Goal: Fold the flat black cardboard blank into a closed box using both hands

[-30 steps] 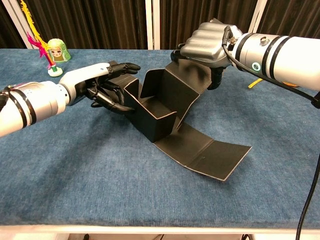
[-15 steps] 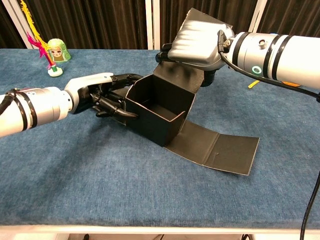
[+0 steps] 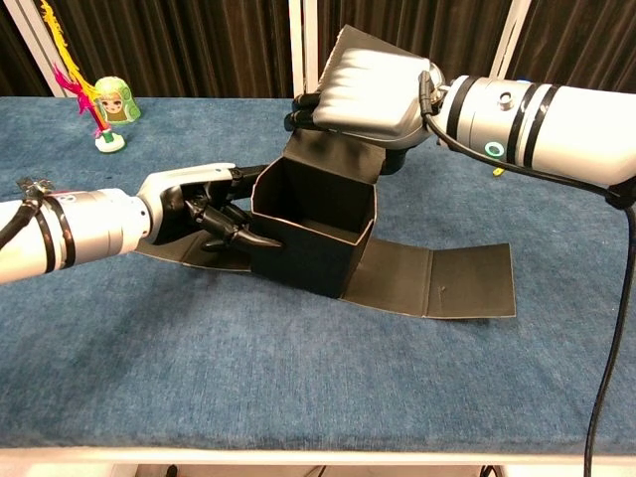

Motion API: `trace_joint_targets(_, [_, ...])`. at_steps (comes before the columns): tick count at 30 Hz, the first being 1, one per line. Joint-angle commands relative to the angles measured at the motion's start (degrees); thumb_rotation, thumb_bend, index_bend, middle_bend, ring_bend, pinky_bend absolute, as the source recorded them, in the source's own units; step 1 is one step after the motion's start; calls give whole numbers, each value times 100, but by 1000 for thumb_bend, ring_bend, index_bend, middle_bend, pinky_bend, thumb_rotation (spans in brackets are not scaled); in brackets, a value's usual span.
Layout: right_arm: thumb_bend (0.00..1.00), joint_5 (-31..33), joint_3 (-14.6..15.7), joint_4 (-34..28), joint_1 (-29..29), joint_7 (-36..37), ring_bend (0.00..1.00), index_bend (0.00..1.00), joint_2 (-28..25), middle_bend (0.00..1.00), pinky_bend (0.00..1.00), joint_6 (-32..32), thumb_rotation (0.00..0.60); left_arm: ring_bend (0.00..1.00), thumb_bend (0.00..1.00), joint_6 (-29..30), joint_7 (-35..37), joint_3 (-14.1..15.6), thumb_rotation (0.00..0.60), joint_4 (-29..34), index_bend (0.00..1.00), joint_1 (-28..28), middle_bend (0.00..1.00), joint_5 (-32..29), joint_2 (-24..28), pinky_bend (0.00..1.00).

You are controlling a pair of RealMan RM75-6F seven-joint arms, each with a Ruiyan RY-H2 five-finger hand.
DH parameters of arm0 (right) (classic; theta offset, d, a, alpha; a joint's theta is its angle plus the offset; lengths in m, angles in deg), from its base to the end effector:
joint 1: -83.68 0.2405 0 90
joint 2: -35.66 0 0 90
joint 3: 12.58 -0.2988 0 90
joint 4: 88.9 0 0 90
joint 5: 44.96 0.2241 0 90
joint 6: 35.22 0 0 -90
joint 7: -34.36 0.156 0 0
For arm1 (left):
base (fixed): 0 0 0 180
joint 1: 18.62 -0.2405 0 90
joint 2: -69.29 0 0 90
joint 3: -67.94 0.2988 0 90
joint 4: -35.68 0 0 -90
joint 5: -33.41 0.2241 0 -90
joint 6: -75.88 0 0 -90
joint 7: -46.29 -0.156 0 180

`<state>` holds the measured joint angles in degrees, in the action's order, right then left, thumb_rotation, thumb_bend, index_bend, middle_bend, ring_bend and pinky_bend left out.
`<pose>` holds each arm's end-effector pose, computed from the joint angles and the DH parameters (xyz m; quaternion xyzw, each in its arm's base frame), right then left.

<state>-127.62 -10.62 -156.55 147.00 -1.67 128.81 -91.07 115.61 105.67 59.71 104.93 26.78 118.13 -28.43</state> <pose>-0.0811 -0.4250 -0.0690 0.8673 0.0970 0.2976 0.3871 -0.1679 0.3751 -0.1155 -0.5397 -0.7266 -0.4190 0.0715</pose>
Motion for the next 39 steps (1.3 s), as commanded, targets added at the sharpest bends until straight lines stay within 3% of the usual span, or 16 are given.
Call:
trace_joint_targets(1, [327, -179, -52, 124, -32, 170, 727, 409, 88, 282, 1000, -41, 600, 502, 141, -65, 214, 73, 600, -64, 73, 79, 82, 32, -18, 896])
trace_joint_targets(8, [327, -428, -150, 300, -100, 382, 727, 353, 192, 256, 1000, -105, 600, 517, 141, -114, 680, 178, 600, -91, 148, 165, 158, 80, 24, 895])
trace_joint_targets(10, [327, -426, -182, 289, -123, 431, 725, 251, 205, 207, 1000, -66, 600, 525, 141, -102, 679, 201, 600, -112, 186, 174, 195, 76, 24, 894])
trace_joint_targets(13, [322, -328, -245, 106, -161, 505, 695, 22, 122, 67, 1000, 92, 600, 537, 141, -93, 568, 230, 600, -114, 236, 179, 236, 33, 42, 894])
trace_joint_targets(14, [316, -263, -279, -10, -179, 545, 676, 0, 65, 29, 1000, 165, 600, 538, 141, -103, 509, 235, 600, -100, 244, 180, 247, -1, 53, 894])
trace_joint_targets(20, [228, 95, -428, -578, -337, 635, 614, 0, -271, 0, 1000, 401, 600, 538, 139, -146, 152, 218, 600, 11, 255, 160, 263, -228, 107, 894])
trace_joint_targets(27, [225, 395, -476, -936, -643, 927, 609, 0, -692, 0, 1000, 451, 600, 538, 138, -80, -137, 223, 600, 234, 255, 84, 263, -344, 260, 895])
trace_joint_targets(34, [248, 613, -448, -825, -750, 1772, 609, 0, -774, 0, 1000, 993, 600, 538, 139, 193, -76, 291, 600, 583, 267, -15, 262, -132, 539, 894])
trace_joint_targets(39, [254, 429, -443, -726, -779, 2299, 613, 0, -679, 0, 1000, 1072, 600, 538, 139, 313, 105, 351, 600, 730, 269, -22, 262, 34, 702, 894])
